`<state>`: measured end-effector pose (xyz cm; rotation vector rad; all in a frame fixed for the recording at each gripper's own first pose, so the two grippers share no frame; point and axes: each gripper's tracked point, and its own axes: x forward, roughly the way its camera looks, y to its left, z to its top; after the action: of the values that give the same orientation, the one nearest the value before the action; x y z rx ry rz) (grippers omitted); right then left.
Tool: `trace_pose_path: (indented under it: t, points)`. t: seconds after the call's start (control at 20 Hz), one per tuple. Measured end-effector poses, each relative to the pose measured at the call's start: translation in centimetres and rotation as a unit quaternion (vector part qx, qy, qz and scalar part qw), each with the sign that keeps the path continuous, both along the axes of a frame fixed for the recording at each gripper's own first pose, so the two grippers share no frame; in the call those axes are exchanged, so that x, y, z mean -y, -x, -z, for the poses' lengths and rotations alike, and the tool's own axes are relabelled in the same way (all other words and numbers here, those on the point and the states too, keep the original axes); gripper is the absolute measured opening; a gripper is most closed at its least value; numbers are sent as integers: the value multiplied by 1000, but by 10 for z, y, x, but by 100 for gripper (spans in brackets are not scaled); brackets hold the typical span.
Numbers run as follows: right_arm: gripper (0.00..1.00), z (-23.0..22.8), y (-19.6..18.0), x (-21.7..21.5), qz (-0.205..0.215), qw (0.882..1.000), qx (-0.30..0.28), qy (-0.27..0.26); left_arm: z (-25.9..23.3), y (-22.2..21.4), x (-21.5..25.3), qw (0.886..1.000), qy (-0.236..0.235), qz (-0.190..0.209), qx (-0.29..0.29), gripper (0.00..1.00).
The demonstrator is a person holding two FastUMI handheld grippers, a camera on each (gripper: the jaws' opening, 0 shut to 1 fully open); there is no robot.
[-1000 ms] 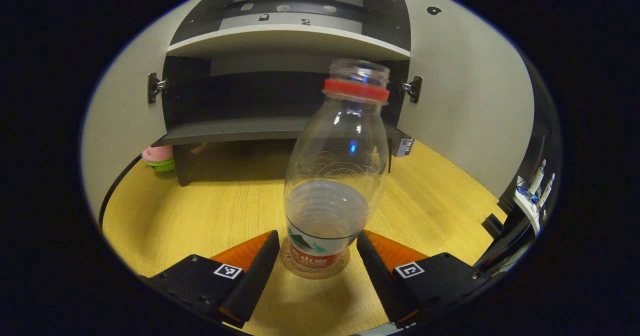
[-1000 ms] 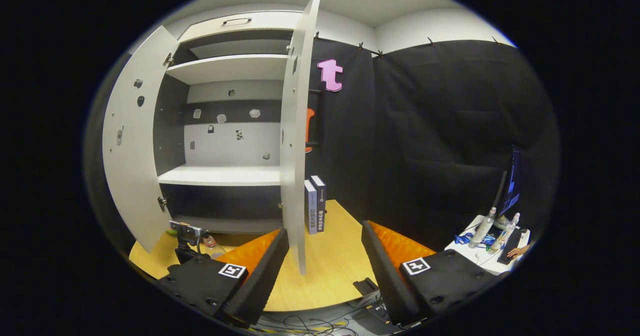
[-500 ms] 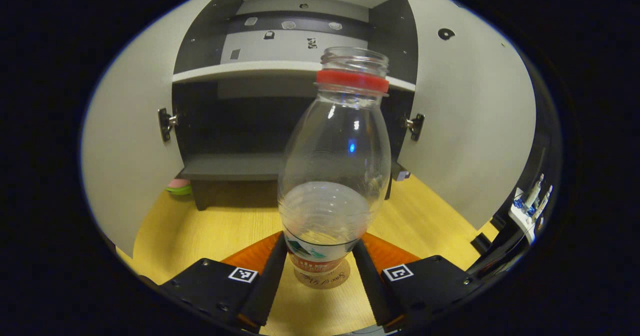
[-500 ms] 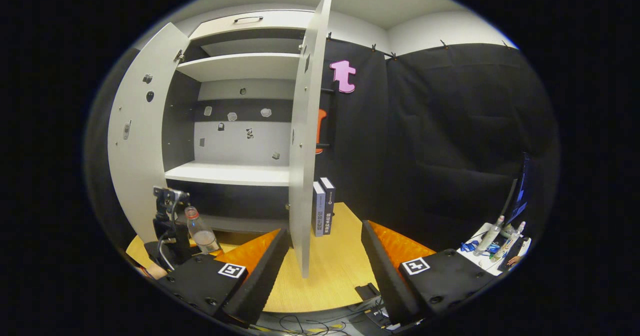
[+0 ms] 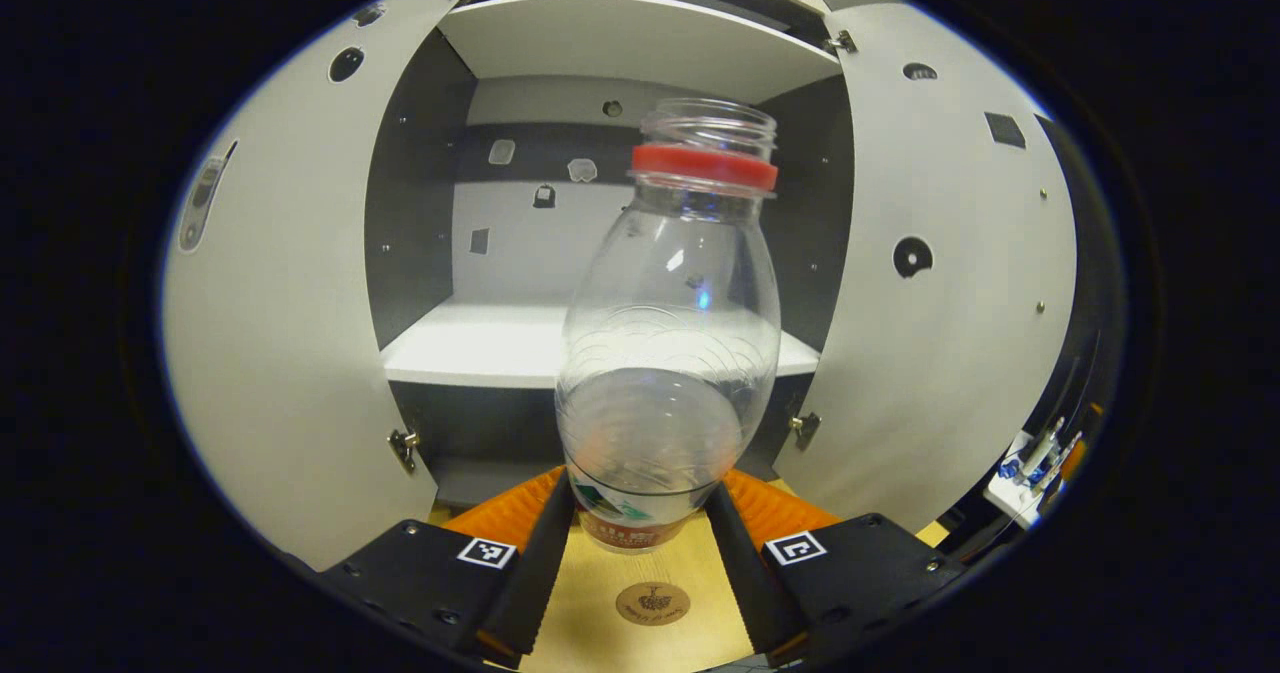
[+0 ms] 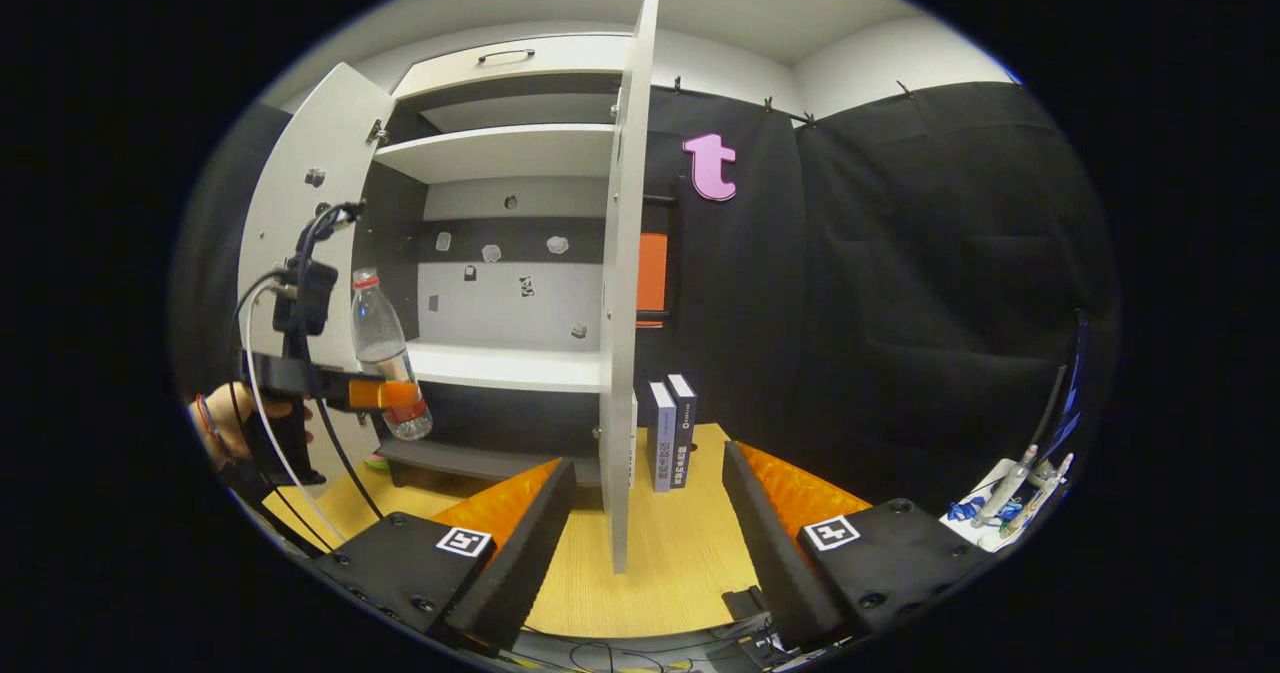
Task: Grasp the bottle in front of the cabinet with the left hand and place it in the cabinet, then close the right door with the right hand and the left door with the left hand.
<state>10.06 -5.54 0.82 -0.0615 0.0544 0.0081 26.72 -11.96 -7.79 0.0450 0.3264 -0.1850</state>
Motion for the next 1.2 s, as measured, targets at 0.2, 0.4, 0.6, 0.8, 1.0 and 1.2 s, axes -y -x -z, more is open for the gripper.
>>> trace_pose_path:
  t: [0.2,0.4,0.6,0.8,1.0,1.2]
  points:
    - [97,-8,-1,15,1,1000,9,-4,-50,-34,7,999,-20,2,24,76]
    - [97,-12,-3,32,8,1000,13,-9,-81,-69,18,999,-35,8,37,76]
    - [97,-18,-6,55,26,999,19,-10,-92,-105,35,998,-37,15,45,76]
    - [97,-19,-13,75,47,999,18,-18,-72,-145,45,999,-34,16,18,76]
    - [97,-15,-20,91,71,997,15,-22,-38,-183,48,999,-37,16,-25,76]
    - [97,-8,-23,97,88,996,7,-28,-13,-203,50,998,-24,16,-52,76]
